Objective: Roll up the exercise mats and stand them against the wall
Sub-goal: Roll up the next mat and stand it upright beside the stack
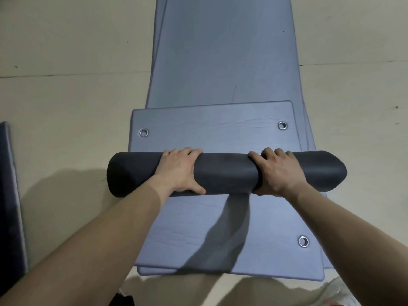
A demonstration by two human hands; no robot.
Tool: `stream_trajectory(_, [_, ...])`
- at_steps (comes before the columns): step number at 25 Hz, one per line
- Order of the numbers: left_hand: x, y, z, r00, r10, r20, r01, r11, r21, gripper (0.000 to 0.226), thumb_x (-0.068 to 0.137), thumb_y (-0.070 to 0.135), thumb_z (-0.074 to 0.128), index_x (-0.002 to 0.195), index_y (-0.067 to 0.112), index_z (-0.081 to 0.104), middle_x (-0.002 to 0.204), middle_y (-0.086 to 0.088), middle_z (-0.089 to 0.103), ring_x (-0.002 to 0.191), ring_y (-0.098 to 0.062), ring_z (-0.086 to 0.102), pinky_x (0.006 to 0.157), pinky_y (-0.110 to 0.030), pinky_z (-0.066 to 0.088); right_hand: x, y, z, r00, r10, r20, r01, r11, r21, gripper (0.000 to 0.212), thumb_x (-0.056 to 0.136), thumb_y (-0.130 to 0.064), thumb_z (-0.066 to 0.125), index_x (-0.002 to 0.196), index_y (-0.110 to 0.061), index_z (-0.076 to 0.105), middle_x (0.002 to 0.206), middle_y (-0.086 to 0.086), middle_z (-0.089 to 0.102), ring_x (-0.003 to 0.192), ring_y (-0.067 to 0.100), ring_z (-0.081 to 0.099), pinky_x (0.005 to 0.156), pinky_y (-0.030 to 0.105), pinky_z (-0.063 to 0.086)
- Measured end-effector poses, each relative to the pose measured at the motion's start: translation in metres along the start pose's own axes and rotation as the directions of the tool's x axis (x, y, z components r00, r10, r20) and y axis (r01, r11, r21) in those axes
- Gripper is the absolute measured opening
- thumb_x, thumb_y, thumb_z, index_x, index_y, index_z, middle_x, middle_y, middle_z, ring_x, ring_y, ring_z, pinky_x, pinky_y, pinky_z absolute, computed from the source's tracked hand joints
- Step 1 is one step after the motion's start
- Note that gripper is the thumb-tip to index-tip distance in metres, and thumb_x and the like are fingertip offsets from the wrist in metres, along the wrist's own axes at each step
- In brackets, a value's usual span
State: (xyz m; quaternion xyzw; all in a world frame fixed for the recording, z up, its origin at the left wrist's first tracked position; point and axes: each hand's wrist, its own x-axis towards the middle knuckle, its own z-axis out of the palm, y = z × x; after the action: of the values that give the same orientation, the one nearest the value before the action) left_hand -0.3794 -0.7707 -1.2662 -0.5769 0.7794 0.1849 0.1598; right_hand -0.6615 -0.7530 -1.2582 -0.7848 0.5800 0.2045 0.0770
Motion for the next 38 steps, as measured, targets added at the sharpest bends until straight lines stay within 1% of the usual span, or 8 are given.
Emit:
stream_trajectory(4, [-0.073, 0.005, 0.021, 0.973, 0.025, 0.229, -0.001, 0.995, -0.102, 0.117, 0.05, 0.081, 0.076, 0.15, 0.036, 0.034, 0.146, 0.009, 0.05, 0.131, -0.022, 0.05, 0.11, -0.045, 0.036, -0.073, -0.039, 0.01, 0.98, -0.091, 0.177, 0.072, 0.991, 0.111, 0.097, 0.057, -0.075, 0.075, 0.139, -0.04, 0.037, 0.119, -0.001, 0.059, 0.106, 0.027, 0.059, 0.085, 0.038, 0.049])
stream_trajectory(9, [-0.14, 0.029, 0.066, 0.998, -0.015, -0.063, 0.022, 0.993, 0.116, 0.092, 0.087, 0.064, 0.064, 0.159, 0.022, 0.025, 0.164, -0.009, 0.029, 0.149, -0.037, 0.027, 0.119, -0.06, 0.025, -0.083, -0.043, 0.006, 0.982, -0.032, 0.187, -0.008, 0.978, 0.209, 0.105, 0.056, -0.075, 0.081, 0.146, -0.039, 0.04, 0.129, -0.001, 0.061, 0.117, 0.03, 0.059, 0.098, 0.043, 0.048])
stream_trajectory(16, [-0.075, 0.015, 0.03, 0.987, -0.073, -0.14, 0.046, 0.982, -0.184, 0.066, 0.101, 0.049, 0.05, 0.159, 0.027, 0.027, 0.167, -0.004, 0.022, 0.153, -0.036, 0.019, 0.122, -0.047, 0.015, -0.09, -0.058, 0.041, 0.997, -0.038, 0.069, 0.031, 0.994, 0.101, 0.147, 0.065, -0.082, 0.075, 0.162, -0.025, -0.02, 0.171, 0.019, -0.015, 0.158, 0.04, -0.012, 0.126, 0.058, 0.0])
stream_trajectory(21, [-0.046, 0.012, 0.041, 0.996, -0.047, -0.078, 0.057, 0.99, 0.132, 0.141, 0.06, 0.084, 0.07, 0.157, 0.035, -0.02, 0.169, -0.005, -0.018, 0.155, -0.036, -0.014, 0.122, -0.058, -0.004, 0.016, -0.011, 0.005, 0.991, -0.087, 0.099, 0.069, 0.983, 0.168, 0.143, 0.049, -0.089, 0.073, 0.161, -0.04, -0.001, 0.168, 0.009, 0.021, 0.156, 0.036, 0.016, 0.123, 0.062, 0.014])
stream_trajectory(29, [-0.019, -0.051, 0.019, 0.945, -0.12, -0.303, 0.082, 0.987, -0.136, 0.113, 0.069, 0.071, 0.075, 0.16, 0.035, 0.019, 0.169, 0.0, 0.015, 0.156, -0.028, 0.003, 0.126, -0.053, -0.001, 0.056, -0.02, -0.022, 0.942, -0.068, 0.328, -0.093, 0.888, 0.45, 0.121, 0.044, -0.087, 0.078, 0.148, -0.043, 0.038, 0.13, -0.008, 0.065, 0.122, 0.026, 0.061, 0.103, 0.042, 0.048])
stream_trajectory(33, [-0.049, -0.055, 0.058, 0.674, -0.737, 0.058, 0.358, 0.257, -0.898, 0.097, 0.078, 0.074, 0.067, 0.156, 0.03, 0.031, 0.163, -0.004, 0.032, 0.144, -0.027, 0.036, 0.118, -0.045, 0.032, 0.035, -0.121, -0.004, 0.877, -0.207, 0.434, -0.342, 0.366, 0.865, 0.105, 0.046, -0.076, 0.085, 0.134, -0.025, 0.063, 0.124, -0.007, 0.072, 0.11, 0.015, 0.069, 0.105, 0.038, 0.053])
stream_trajectory(35, [-0.065, -0.052, 0.076, 0.697, -0.651, 0.3, 0.247, -0.175, -0.953, 0.101, 0.06, 0.087, 0.07, 0.144, 0.035, 0.046, 0.142, 0.006, 0.06, 0.123, -0.019, 0.062, 0.104, -0.047, 0.051, 0.024, -0.174, 0.01, 0.888, -0.175, 0.426, -0.391, 0.205, 0.897, 0.104, 0.053, -0.078, 0.083, 0.138, -0.025, 0.056, 0.132, -0.004, 0.067, 0.116, 0.018, 0.067, 0.105, 0.038, 0.052])
stream_trajectory(38, [-0.1, -0.059, 0.084, 0.767, -0.46, 0.447, 0.288, -0.376, -0.881, 0.094, 0.054, 0.076, 0.084, 0.135, 0.043, 0.049, 0.125, 0.013, 0.069, 0.109, -0.018, 0.071, 0.089, -0.051, 0.059, 0.018, -0.21, 0.018, 0.899, -0.153, 0.411, -0.392, 0.139, 0.909, 0.124, 0.046, -0.09, 0.079, 0.151, -0.039, 0.039, 0.146, 0.002, 0.053, 0.128, 0.024, 0.058, 0.113, 0.042, 0.047])
